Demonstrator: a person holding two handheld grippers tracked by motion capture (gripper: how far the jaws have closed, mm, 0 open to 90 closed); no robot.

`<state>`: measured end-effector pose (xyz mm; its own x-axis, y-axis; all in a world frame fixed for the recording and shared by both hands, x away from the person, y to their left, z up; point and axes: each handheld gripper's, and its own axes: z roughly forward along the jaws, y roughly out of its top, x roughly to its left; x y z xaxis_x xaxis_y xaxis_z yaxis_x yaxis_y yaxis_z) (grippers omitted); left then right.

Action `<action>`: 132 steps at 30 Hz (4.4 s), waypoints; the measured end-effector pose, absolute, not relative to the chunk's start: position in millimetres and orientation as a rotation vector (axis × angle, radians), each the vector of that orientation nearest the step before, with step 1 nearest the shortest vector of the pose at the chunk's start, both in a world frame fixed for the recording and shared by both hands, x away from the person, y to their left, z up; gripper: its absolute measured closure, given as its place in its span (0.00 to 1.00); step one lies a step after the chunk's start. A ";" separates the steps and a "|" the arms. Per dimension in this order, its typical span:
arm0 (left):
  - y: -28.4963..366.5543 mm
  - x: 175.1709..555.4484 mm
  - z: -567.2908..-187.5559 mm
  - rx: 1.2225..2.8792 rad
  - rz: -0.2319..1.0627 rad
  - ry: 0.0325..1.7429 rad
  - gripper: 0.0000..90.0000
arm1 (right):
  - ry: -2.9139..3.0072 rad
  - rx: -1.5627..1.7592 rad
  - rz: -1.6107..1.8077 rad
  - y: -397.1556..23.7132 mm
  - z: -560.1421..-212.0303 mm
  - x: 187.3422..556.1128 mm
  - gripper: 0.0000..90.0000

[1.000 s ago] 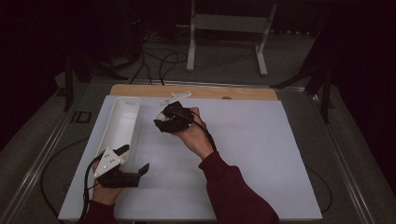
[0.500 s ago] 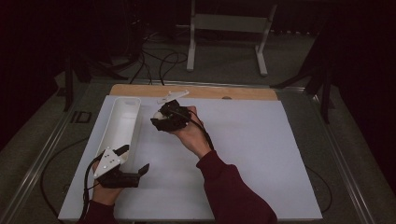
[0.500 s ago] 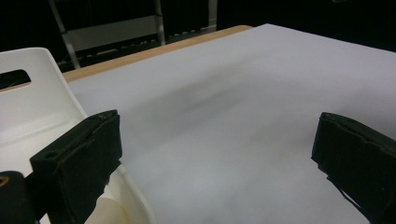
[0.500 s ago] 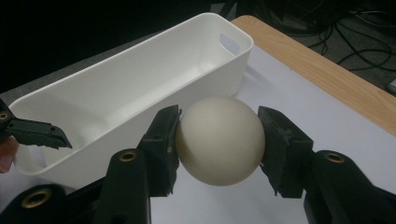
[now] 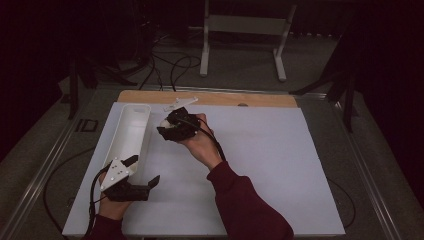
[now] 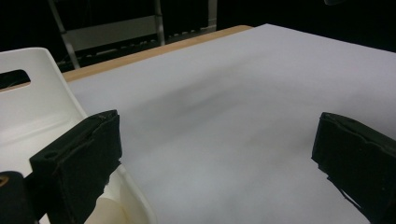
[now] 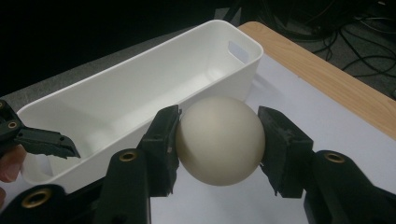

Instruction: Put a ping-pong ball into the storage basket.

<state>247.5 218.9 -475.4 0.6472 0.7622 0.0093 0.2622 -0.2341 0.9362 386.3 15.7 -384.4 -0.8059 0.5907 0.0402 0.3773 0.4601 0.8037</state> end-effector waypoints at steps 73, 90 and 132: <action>219.2 247.8 -475.3 1.796 0.576 0.820 0.02 | 2.455 0.787 1.354 48.9 -380.8 386.9 0.56; 219.1 247.9 -475.4 1.798 0.578 0.819 0.02 | 2.473 0.776 1.362 58.9 -383.6 385.1 0.56; 219.5 247.9 -475.3 1.797 0.572 0.819 0.02 | 2.534 0.743 1.337 80.4 -391.3 383.4 0.56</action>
